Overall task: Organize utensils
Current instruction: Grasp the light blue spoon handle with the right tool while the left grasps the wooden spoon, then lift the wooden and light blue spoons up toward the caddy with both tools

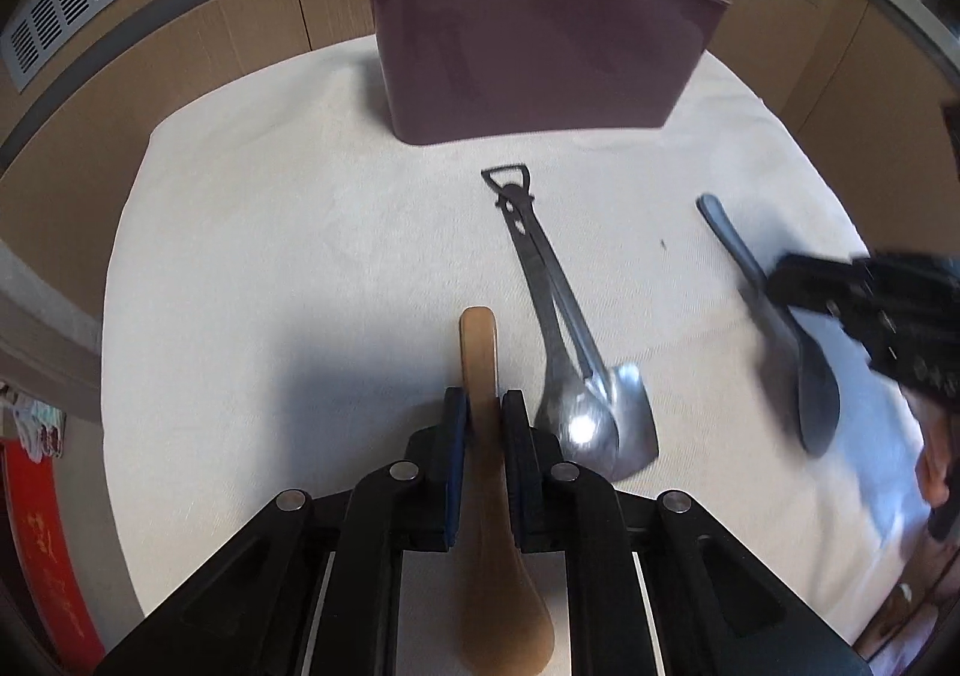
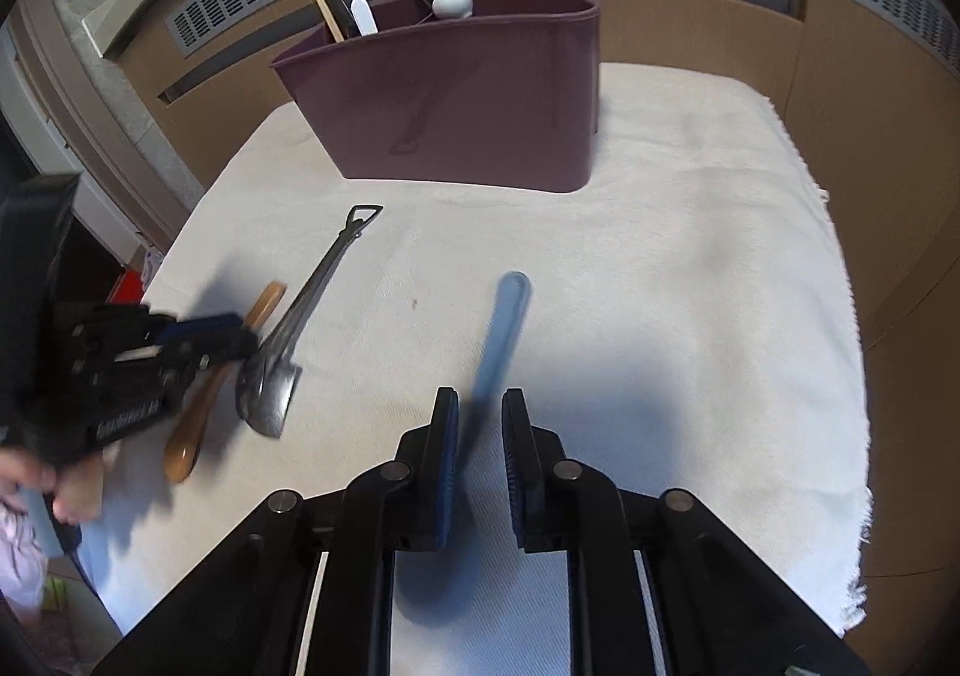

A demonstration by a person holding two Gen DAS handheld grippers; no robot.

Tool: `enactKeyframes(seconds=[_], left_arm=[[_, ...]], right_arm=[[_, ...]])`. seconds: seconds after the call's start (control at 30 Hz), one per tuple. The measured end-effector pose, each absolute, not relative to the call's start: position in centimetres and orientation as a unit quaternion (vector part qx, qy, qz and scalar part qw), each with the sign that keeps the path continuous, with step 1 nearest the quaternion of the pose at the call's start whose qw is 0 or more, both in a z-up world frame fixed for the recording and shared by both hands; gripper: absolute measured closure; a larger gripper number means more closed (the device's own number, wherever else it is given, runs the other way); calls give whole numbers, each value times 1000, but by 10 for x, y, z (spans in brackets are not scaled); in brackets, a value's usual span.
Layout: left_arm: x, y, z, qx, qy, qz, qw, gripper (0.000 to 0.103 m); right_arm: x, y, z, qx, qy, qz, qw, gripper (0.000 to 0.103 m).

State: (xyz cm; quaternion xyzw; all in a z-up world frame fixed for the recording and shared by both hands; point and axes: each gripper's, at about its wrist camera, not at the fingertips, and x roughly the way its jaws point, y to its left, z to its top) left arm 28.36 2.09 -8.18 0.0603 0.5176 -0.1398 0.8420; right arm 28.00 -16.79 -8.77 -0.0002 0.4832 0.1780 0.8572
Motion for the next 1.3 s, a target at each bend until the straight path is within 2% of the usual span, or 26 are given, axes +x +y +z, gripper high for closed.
enactKeyframes(seconds=[0.37, 0.4, 0.5, 0.7, 1.03, 1.13, 1.2, 1.3], left_arm=[[291, 19, -82, 80, 552, -150, 817, 90], [293, 18, -82, 81, 554, -150, 815, 90], [297, 19, -83, 80, 559, -148, 812, 90], [293, 22, -84, 73, 541, -146, 825, 91], [243, 39, -72, -22, 491, -156, 857, 91], [223, 37, -56, -32, 445, -146, 883, 91], [211, 42, -45, -55, 411, -137, 900, 91], [202, 54, -37, -99, 382, -132, 909, 91]], right_arm=[[300, -128, -92, -90, 504, 143, 847, 90], [299, -130, -92, -89, 504, 146, 847, 95], [294, -136, -92, -85, 501, 159, 847, 98], [283, -151, -88, -62, 490, 168, 853, 99], [264, -175, -72, -25, 467, 188, 864, 100], [269, -178, -74, -12, 479, 187, 857, 91], [275, -178, -77, 3, 487, 186, 853, 80], [284, -170, -84, -3, 494, 167, 853, 79]])
